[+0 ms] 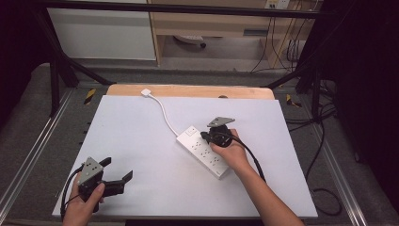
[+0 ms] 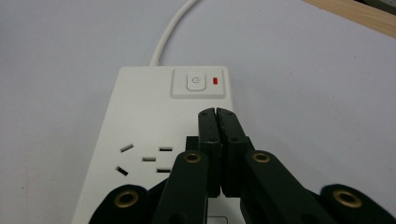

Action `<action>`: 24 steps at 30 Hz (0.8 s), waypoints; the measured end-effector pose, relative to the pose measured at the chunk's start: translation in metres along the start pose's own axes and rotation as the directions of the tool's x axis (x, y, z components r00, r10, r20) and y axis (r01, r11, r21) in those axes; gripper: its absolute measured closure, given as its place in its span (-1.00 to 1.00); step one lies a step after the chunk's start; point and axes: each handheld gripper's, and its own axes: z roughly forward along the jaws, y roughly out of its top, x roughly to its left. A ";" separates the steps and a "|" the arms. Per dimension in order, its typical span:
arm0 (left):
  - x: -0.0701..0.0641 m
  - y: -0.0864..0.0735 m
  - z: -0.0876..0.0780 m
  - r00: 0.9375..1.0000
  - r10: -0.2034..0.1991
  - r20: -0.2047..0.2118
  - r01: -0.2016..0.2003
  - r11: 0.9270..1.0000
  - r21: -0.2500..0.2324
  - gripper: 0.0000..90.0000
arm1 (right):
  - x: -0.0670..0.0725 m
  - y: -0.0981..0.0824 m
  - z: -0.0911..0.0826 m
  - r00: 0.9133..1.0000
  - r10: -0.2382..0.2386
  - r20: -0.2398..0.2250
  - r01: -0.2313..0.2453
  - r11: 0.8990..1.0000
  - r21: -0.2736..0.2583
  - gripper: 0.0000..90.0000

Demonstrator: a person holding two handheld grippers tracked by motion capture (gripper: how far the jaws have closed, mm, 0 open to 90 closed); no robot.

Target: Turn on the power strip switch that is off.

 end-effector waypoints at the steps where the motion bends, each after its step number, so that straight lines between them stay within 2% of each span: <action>1: 0.000 0.000 0.000 1.000 0.000 0.000 0.000 1.000 0.000 -0.88 | 0.000 0.001 0.001 1.000 -0.006 0.004 0.006 1.000 0.007 1.00; 6: 0.000 0.000 0.000 1.000 -0.002 0.002 0.002 1.000 0.000 -0.88 | 0.001 0.001 0.005 1.000 -0.005 0.003 0.004 1.000 0.024 1.00; 24: 0.000 0.000 0.001 1.000 0.002 0.006 -0.002 1.000 0.009 -0.88 | 0.000 0.003 0.007 1.000 -0.007 -0.002 0.007 1.000 0.027 0.99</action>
